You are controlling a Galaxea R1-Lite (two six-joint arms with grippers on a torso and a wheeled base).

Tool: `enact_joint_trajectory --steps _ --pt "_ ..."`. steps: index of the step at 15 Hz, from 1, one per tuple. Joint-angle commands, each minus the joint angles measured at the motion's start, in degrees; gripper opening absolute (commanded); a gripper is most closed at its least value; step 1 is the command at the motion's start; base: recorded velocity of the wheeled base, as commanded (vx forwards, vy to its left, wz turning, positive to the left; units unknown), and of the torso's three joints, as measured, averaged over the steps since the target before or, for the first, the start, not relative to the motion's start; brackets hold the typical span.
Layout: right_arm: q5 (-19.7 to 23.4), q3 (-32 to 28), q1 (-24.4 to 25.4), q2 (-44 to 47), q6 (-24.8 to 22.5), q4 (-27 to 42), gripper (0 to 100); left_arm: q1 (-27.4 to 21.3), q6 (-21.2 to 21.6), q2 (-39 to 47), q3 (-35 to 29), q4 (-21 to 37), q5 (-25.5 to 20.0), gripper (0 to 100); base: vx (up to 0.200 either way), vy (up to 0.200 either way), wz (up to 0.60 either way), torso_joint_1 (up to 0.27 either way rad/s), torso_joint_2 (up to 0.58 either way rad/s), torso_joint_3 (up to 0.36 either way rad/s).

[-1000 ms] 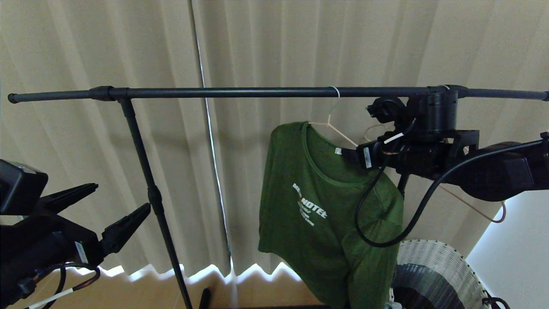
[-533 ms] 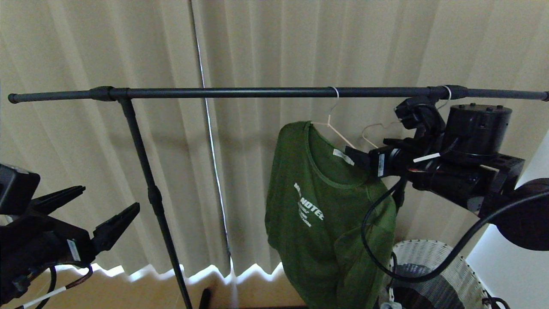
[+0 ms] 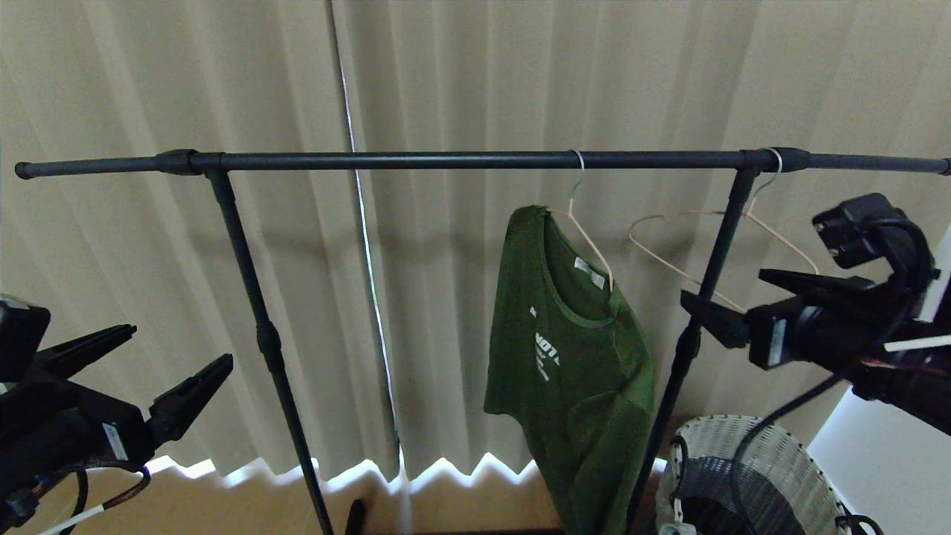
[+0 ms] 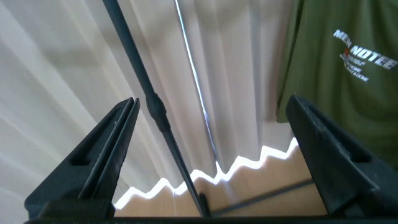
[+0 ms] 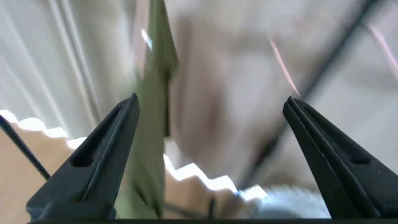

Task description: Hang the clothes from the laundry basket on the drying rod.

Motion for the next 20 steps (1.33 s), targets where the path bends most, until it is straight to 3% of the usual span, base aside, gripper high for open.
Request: enact_joint_trajectory --steps 1,8,12,15,20 --pt "-0.6 5.2 -1.2 -8.5 -0.6 2.9 100 -0.3 0.1 -1.1 0.3 0.0 0.0 100 0.0 0.0 0.0 0.0 0.0 0.0" --pt "-3.3 16.4 -2.4 -14.2 -0.6 4.5 100 -1.0 0.3 -0.1 0.6 0.0 -0.1 100 0.0 0.0 0.0 0.0 0.0 0.0" --pt "-2.9 21.1 -5.5 -14.6 -0.7 3.3 100 -0.9 0.3 -0.6 0.9 0.0 0.0 100 -0.2 0.0 0.0 0.006 0.0 0.002" --pt "-2.9 22.3 -5.5 -14.6 -4.9 2.4 100 -0.9 0.4 -0.7 0.9 0.0 0.0 100 -0.2 0.0 0.0 -0.004 0.0 0.004" --pt "-2.8 23.3 -5.5 -14.1 -5.3 2.4 100 -0.8 0.4 -0.2 1.6 0.0 0.0 100 -0.08 0.0 0.0 0.002 0.0 0.002"
